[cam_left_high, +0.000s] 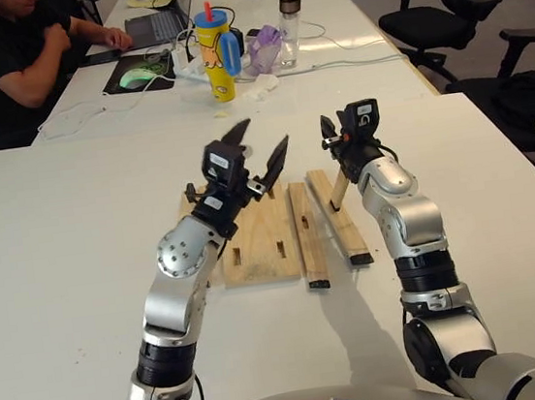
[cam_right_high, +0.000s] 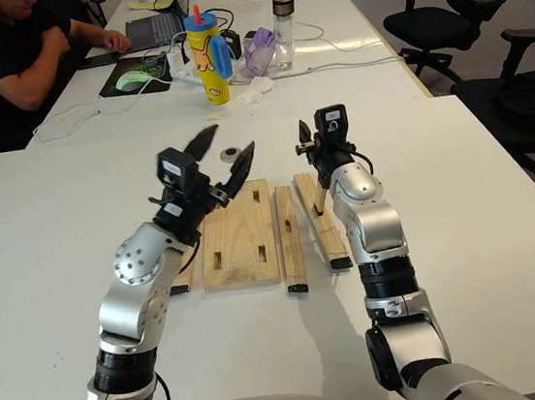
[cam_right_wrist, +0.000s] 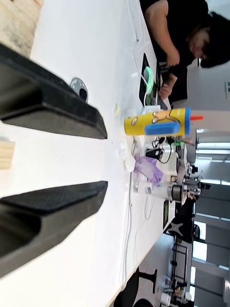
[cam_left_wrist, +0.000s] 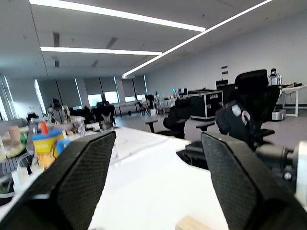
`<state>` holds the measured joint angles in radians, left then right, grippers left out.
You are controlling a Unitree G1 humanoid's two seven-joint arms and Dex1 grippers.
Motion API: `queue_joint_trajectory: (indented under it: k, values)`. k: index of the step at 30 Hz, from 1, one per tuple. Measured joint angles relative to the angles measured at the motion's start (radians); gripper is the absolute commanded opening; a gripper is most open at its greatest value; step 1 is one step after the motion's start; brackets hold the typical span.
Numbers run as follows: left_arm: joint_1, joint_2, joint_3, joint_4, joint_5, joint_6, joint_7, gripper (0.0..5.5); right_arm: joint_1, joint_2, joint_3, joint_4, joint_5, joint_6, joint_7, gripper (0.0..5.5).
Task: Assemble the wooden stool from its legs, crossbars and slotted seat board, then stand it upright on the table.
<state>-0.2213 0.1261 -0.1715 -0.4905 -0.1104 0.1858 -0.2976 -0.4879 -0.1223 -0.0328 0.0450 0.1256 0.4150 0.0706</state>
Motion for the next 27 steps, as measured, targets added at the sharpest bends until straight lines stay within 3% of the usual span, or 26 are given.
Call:
queue_joint_trajectory:
  k: [7,23,27]
  values:
    - [0.153,0.109,0.186,-0.128,0.238,0.009,0.144,3.29,-0.002,-0.008,-0.046,-0.175,0.008,-0.107,-0.003,1.60]
    - [0.186,0.037,0.102,0.078,0.288,0.285,0.176,3.29,0.047,-0.016,0.008,-0.258,-0.077,-0.114,-0.009,1.60]
    - [0.186,0.007,0.077,0.131,0.257,0.302,0.165,2.72,0.049,-0.019,0.015,-0.245,-0.101,-0.107,-0.010,1.63]
